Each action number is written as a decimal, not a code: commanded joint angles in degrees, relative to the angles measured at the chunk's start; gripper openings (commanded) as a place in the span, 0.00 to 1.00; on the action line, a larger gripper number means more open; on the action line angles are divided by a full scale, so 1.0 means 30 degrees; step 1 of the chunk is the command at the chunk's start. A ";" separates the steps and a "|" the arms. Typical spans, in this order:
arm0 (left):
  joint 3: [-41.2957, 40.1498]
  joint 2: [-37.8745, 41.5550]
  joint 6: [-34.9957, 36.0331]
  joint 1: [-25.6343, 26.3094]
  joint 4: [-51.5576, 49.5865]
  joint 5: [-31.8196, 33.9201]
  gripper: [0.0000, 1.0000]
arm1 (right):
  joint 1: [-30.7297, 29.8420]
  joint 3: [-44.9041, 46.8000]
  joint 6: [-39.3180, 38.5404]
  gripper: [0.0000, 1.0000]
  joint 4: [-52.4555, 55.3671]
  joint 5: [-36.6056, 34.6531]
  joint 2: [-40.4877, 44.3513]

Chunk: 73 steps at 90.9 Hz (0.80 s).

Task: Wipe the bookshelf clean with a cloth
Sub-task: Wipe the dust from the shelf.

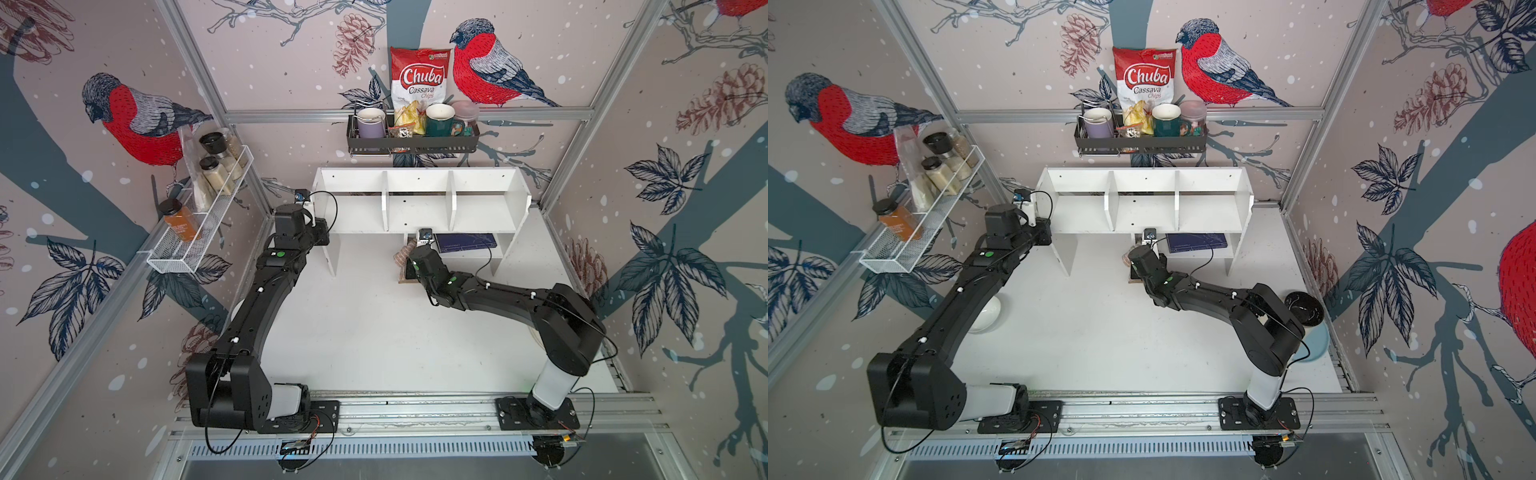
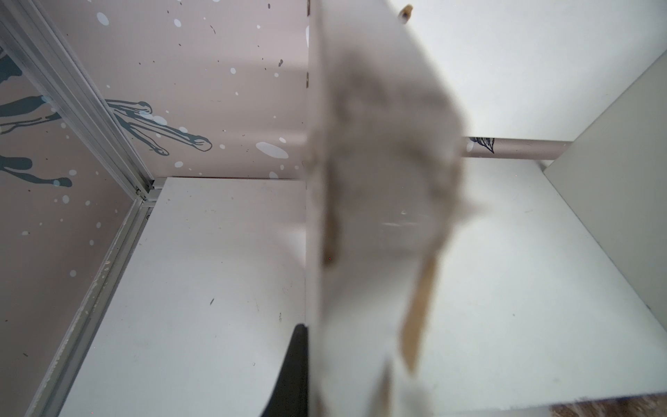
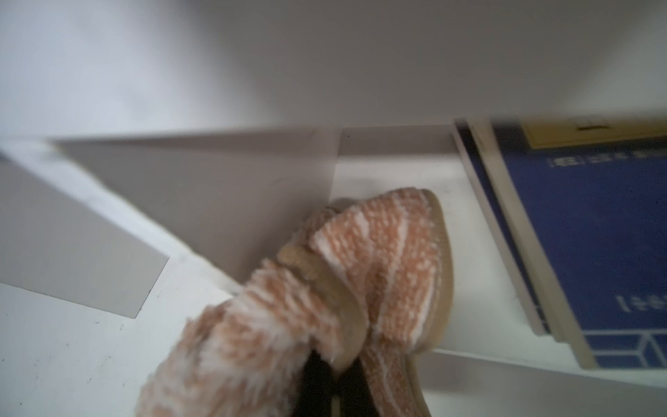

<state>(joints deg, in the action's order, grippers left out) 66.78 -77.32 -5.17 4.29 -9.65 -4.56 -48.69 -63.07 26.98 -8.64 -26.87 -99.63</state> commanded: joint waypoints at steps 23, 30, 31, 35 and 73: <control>0.0004 0.0197 -0.2247 0.0092 -0.0123 -0.2704 0.00 | 0.3290 0.5792 0.2155 0.00 0.1841 0.1357 0.5479; 0.0004 0.0185 -0.2261 0.0094 -0.0120 -0.2722 0.00 | 0.5792 0.6895 0.2328 0.00 0.2328 0.2224 0.6704; 0.0004 0.0191 -0.2261 0.0093 -0.0122 -0.2726 0.00 | 0.6088 0.7016 0.2307 0.00 0.2385 0.2368 0.6862; 0.0003 0.0196 -0.2232 0.0094 -0.0134 -0.2731 0.00 | 0.7538 0.7427 0.2118 0.00 0.2539 0.3007 0.7468; 0.0004 0.0230 -0.2228 0.0105 -0.0065 -0.2862 0.00 | 1.1506 0.7623 0.1013 0.00 0.3483 0.5850 0.9408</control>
<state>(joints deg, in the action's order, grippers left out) 66.78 -77.10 -5.17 4.29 -10.04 -4.36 -10.26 -39.40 31.20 2.15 -11.57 -71.40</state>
